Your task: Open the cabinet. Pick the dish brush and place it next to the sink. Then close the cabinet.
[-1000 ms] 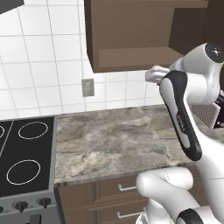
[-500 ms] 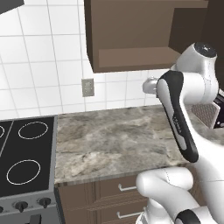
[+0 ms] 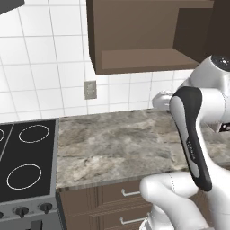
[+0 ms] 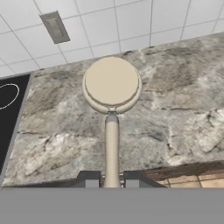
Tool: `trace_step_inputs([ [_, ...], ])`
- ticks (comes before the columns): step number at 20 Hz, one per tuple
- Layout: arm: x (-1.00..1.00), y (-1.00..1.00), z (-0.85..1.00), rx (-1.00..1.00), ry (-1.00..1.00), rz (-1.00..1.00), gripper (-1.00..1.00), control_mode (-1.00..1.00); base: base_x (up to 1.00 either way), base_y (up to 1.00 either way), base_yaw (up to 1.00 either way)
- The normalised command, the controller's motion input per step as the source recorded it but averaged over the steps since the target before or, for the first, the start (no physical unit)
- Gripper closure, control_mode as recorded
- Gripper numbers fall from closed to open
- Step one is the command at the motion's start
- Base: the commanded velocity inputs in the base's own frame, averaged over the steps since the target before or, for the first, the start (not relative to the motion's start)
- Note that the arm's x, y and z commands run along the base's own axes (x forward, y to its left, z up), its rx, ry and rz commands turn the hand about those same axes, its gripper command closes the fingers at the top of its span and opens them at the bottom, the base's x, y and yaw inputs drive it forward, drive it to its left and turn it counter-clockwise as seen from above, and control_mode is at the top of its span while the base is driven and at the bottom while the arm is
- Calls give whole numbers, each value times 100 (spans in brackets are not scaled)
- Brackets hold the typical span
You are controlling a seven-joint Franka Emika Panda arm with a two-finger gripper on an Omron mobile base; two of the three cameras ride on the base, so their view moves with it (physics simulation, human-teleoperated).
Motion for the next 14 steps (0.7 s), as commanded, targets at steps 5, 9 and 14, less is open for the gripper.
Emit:
trace_step_inputs([
  [5, -11, 0, -24, 0, 3, 0, 100, -100, 0, 0, 0],
  [9, 0, 0, -14, 0, 4, 0, 100, -100, 0, 0, 0],
  [14, 0, 0, 0, 0, 3, 0, 100, -100, 0, 0, 0],
])
